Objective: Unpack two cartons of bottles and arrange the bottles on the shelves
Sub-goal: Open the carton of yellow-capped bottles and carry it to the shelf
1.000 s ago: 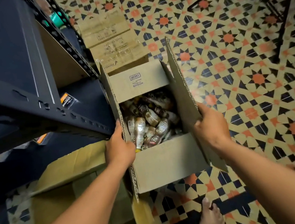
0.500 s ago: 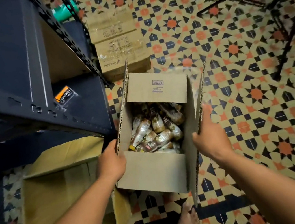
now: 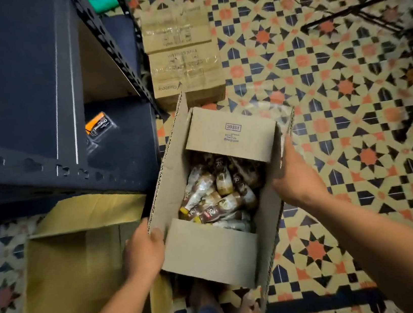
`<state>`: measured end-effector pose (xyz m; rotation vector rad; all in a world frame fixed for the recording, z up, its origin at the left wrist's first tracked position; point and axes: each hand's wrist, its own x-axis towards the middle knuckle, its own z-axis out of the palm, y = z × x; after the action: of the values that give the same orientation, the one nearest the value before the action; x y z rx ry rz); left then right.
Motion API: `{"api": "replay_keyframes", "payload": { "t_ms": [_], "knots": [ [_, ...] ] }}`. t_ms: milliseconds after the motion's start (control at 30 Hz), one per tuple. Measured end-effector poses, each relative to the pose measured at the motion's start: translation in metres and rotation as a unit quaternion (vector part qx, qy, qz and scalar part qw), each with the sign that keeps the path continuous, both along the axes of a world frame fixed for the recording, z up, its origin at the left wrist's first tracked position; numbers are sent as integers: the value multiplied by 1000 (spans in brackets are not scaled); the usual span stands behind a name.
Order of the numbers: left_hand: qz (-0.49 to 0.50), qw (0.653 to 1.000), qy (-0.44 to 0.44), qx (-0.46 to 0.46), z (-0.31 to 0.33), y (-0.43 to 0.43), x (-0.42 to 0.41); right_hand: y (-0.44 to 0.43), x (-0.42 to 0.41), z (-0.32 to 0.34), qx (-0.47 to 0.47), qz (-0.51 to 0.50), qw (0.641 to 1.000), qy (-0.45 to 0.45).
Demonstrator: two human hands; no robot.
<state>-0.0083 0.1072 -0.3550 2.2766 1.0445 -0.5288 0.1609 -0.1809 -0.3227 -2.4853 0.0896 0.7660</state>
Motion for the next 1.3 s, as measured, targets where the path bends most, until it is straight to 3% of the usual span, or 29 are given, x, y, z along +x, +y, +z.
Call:
{"api": "replay_keyframes", "payload": {
  "t_ms": [167, 267, 433, 533, 667, 800, 900, 1000, 1133, 1300],
  "knots": [
    [29, 999, -3, 14, 0, 7, 1, -23, 17, -9, -142, 35, 989, 36],
    [38, 998, 24, 39, -4, 6, 1, -22, 25, -12, -188, 91, 978, -1],
    [45, 996, -14, 74, 0, -11, 3, -12, 54, -25, -294, 262, 917, -59],
    [47, 991, -45, 113, 1, -25, 3, -9, 79, -32, -271, 338, 899, -57],
    [60, 979, -64, 182, -1, -39, 7, -3, 98, -29, -133, 341, 930, -22],
    [91, 961, -99, 242, -2, -47, 19, 7, 107, -35, -27, 353, 934, -36],
    [152, 935, -69, 313, -4, -50, 18, 14, 105, -50, -6, 365, 931, -22],
    [188, 916, -35, 354, -12, -57, 8, 20, 106, -70, -49, 380, 924, -8],
    [182, 930, -14, 320, -37, -89, 4, 31, 110, -99, -141, 423, 894, -34],
    [250, 954, 43, 161, -80, -141, 25, 46, 99, -131, -177, 423, 882, -110]
  ]
}}
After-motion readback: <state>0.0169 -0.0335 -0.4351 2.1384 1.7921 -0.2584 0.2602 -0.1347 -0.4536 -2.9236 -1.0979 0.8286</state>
